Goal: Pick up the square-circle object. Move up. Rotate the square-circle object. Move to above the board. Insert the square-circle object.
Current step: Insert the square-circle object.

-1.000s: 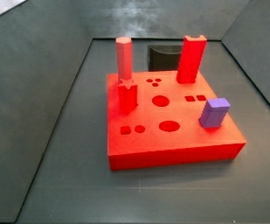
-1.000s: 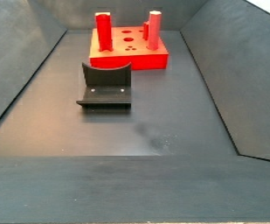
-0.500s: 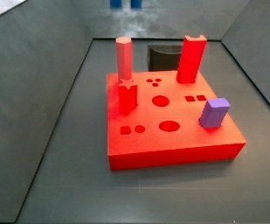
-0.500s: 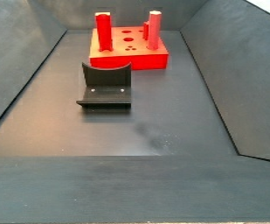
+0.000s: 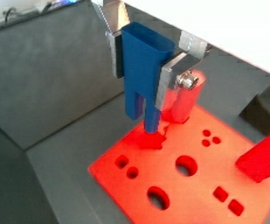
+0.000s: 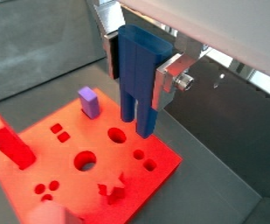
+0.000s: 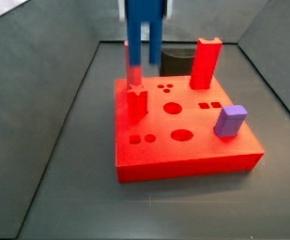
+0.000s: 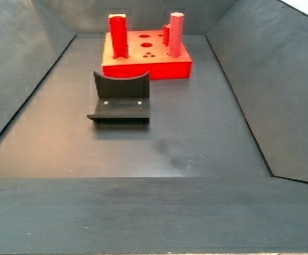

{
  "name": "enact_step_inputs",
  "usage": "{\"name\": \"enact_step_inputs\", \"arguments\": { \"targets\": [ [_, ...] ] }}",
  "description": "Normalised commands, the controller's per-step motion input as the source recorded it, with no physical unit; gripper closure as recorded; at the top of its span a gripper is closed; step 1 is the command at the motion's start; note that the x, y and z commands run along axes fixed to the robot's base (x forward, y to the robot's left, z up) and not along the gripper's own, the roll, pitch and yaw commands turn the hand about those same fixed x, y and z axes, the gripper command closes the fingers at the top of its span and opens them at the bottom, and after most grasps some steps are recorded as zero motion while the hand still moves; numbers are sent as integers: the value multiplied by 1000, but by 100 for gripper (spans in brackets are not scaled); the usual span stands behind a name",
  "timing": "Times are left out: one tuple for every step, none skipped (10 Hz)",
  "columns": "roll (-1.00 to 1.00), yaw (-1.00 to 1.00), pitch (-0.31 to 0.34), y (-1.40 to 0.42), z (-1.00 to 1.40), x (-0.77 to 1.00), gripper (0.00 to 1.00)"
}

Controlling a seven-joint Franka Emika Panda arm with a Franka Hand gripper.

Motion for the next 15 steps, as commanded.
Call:
{"name": "enact_step_inputs", "arguments": {
  "targets": [
    [99, 266, -191, -223, -809, 0, 100],
    [166, 237, -186, -137, -757, 0, 100],
    [211, 209, -179, -103, -717, 0, 100],
    [239, 166, -199, -137, -626, 0, 100],
    [251, 94, -196, -194, -589, 83, 100],
    [229, 66, -167, -263, -703, 14, 100],
    [163, 149, -196, -283, -731, 0, 100],
    [146, 203, -234, -200, -674, 0, 100],
    [146, 220, -164, -43, -646, 74, 100],
    [117, 166, -123, -9, -543, 26, 100],
    [154, 123, -110, 0, -560, 0, 100],
    [137, 97, -113, 0, -571, 0, 100],
    [113, 0, -43, -74, -543, 180, 100],
    [124, -94, -9, -51, -523, 169, 100],
    [116, -100, -16, -71, -571, 186, 100]
  ]
}}
